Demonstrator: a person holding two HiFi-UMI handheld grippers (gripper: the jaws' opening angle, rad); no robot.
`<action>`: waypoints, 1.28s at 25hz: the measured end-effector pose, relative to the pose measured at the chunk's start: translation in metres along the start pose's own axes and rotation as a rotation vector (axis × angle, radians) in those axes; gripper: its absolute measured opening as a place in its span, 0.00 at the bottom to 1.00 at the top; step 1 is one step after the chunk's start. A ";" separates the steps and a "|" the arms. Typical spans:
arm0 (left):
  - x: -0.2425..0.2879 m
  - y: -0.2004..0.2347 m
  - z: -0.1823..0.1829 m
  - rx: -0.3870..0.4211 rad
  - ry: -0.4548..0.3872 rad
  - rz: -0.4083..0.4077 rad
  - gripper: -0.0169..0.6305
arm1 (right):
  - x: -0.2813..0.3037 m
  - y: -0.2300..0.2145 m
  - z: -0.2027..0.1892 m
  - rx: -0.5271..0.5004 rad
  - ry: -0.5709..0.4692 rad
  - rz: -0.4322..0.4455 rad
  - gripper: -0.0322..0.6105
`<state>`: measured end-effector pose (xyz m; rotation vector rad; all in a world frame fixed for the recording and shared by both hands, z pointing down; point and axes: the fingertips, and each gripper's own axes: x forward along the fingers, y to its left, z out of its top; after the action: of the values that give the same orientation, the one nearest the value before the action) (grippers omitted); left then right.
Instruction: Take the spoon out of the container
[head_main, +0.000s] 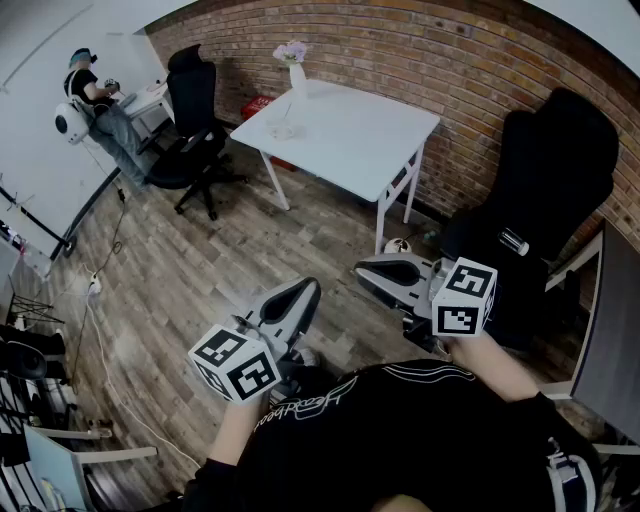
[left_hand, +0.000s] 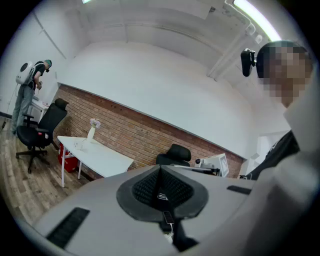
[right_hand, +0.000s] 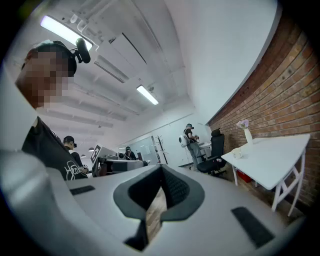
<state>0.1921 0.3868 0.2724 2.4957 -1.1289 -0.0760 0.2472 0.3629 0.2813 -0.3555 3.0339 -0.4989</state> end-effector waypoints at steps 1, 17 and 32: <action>0.000 -0.002 -0.001 0.006 0.001 0.001 0.03 | -0.002 0.001 0.000 -0.003 0.001 0.001 0.05; 0.006 0.027 -0.011 -0.021 0.018 0.037 0.03 | 0.014 -0.022 -0.020 0.035 0.048 -0.002 0.05; 0.041 0.200 0.042 -0.077 0.035 0.011 0.03 | 0.154 -0.141 0.002 0.100 0.048 -0.051 0.05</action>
<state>0.0685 0.2240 0.3136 2.4137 -1.1052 -0.0715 0.1280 0.1961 0.3236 -0.4225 3.0377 -0.6692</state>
